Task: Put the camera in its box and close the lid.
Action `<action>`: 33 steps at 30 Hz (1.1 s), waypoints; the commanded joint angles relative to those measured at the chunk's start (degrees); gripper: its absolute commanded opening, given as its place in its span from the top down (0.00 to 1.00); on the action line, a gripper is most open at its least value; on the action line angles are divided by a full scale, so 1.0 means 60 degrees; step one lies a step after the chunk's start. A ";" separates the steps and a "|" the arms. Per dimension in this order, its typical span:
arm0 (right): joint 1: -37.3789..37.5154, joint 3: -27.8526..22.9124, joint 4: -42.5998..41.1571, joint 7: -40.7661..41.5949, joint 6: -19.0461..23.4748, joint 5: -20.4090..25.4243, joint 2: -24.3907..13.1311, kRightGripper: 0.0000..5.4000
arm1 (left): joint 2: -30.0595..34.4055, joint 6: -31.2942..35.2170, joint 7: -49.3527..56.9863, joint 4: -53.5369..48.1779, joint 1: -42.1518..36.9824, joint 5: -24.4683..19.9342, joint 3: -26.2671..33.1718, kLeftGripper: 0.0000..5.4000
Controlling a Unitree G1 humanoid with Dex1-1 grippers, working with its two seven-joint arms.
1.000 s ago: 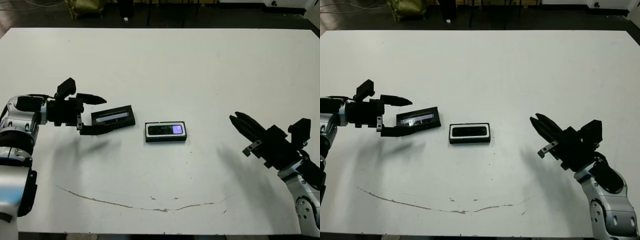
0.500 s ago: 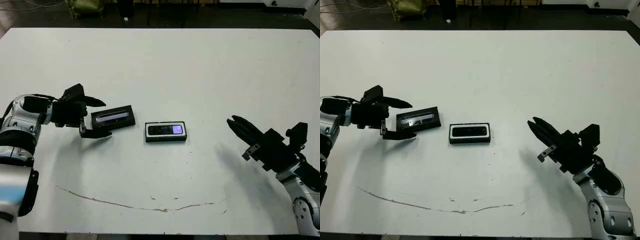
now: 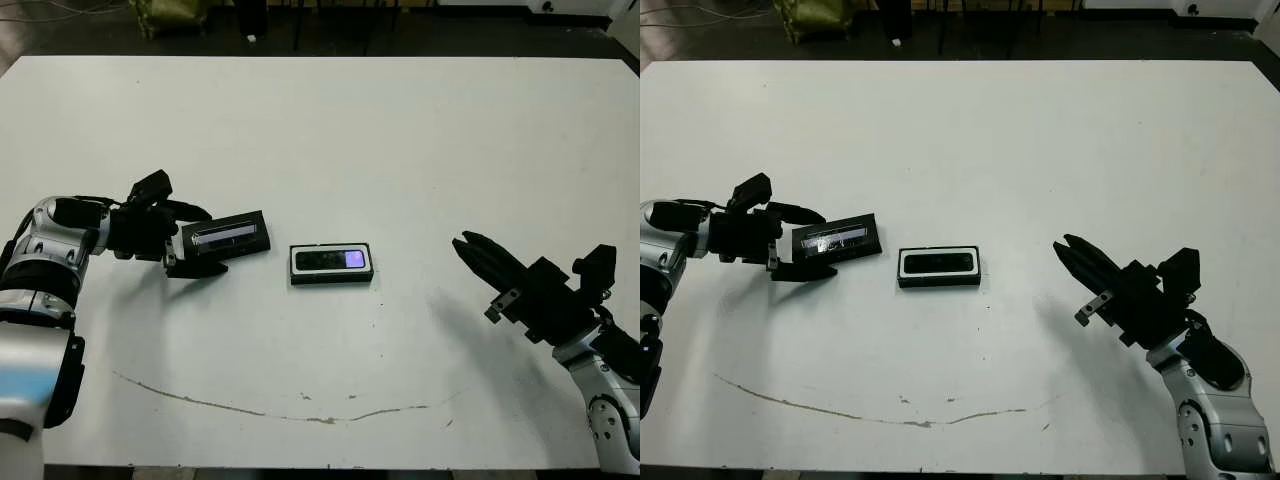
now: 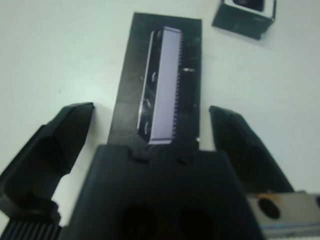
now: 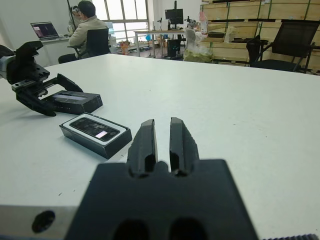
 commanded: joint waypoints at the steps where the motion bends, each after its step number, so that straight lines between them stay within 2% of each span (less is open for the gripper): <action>1: 0.0143 0.0021 -0.0123 -0.0084 0.0331 0.0045 -0.0110 1.00 | 0.0079 0.0087 0.0246 0.0129 0.0306 0.0443 -0.0252 0.12; 8: 0.0122 0.0006 -0.0029 -0.0055 0.0295 0.0004 -0.0122 1.00 | 0.0263 0.0399 0.0202 0.0212 0.0345 0.0612 -0.0452 0.44; 11: 0.0054 -0.0004 0.0241 0.0145 0.0026 0.0046 -0.0043 1.00 | 0.0356 0.0713 0.0327 0.0218 0.0433 0.0467 -0.0293 0.54; 18: 0.0025 0.0053 0.0371 0.0118 -0.0136 -0.0178 -0.0049 1.00 | 0.0536 0.1076 -0.0335 -0.0443 0.0519 -0.0016 0.0023 0.56; 21: 0.0013 0.0051 0.0465 0.0156 -0.0046 -0.0063 -0.0019 1.00 | 0.0533 0.0914 -0.0683 -0.1115 0.0730 -0.0711 0.0568 0.56; 25: 0.0009 0.0096 0.0608 0.0102 -0.0229 -0.0291 -0.0024 1.00 | 0.0460 0.1336 -0.0565 -0.2110 0.1001 -0.1573 0.1253 0.56; 30: 0.0098 0.0164 0.0389 -0.0069 -0.0146 -0.0467 -0.0104 1.00 | 0.0296 0.2227 -0.0120 -0.4642 0.1818 -0.2469 0.1610 0.56; 33: 0.0021 0.0172 0.0746 0.0074 -0.0624 -0.0535 0.0016 1.00 | -0.0130 0.2402 0.0591 -0.6386 0.2660 -0.2920 0.1678 0.56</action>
